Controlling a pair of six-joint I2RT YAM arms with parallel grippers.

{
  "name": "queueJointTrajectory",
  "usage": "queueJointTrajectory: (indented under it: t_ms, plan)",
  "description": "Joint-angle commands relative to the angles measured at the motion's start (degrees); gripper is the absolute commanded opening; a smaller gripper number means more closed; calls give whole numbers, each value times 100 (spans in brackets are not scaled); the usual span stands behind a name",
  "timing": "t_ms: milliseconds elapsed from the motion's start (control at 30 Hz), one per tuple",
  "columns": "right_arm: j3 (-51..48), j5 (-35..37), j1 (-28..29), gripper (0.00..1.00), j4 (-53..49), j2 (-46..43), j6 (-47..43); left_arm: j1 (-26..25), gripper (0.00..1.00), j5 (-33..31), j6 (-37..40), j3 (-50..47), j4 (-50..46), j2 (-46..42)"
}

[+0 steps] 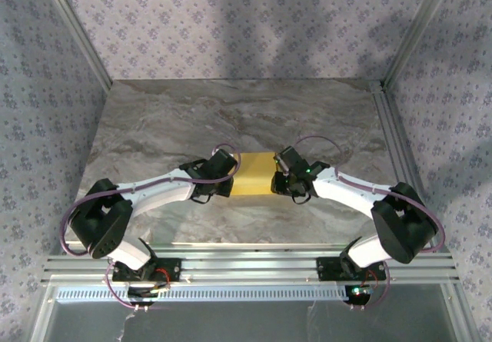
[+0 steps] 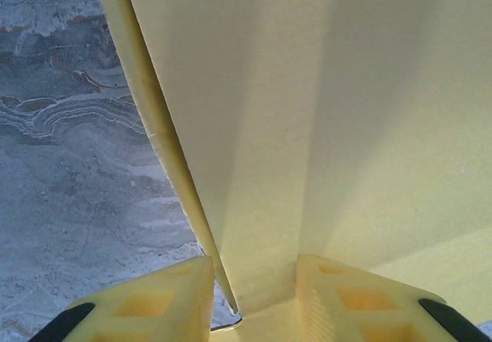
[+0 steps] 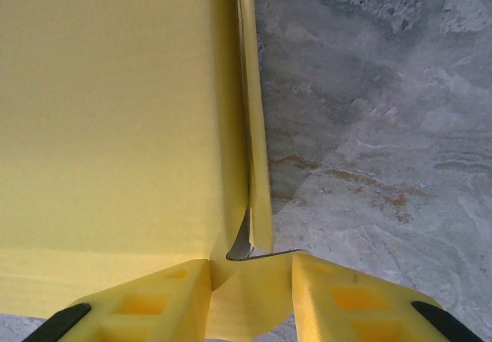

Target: Fold the paper box

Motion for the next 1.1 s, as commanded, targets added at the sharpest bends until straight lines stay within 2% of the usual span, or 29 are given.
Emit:
queueJointTrajectory:
  t_ms: [0,433,1067]
  plan:
    - [-147,-443,-51,34,313,-43,170,-53,33,139,-81,82,-4,109]
    - [-403,-930,-281,37,784,-135,460,-54,33,305,-151,6,194,103]
    - [-473,-1150,-272,33,925,-147,785,-53,33,421,-274,-10,268,150]
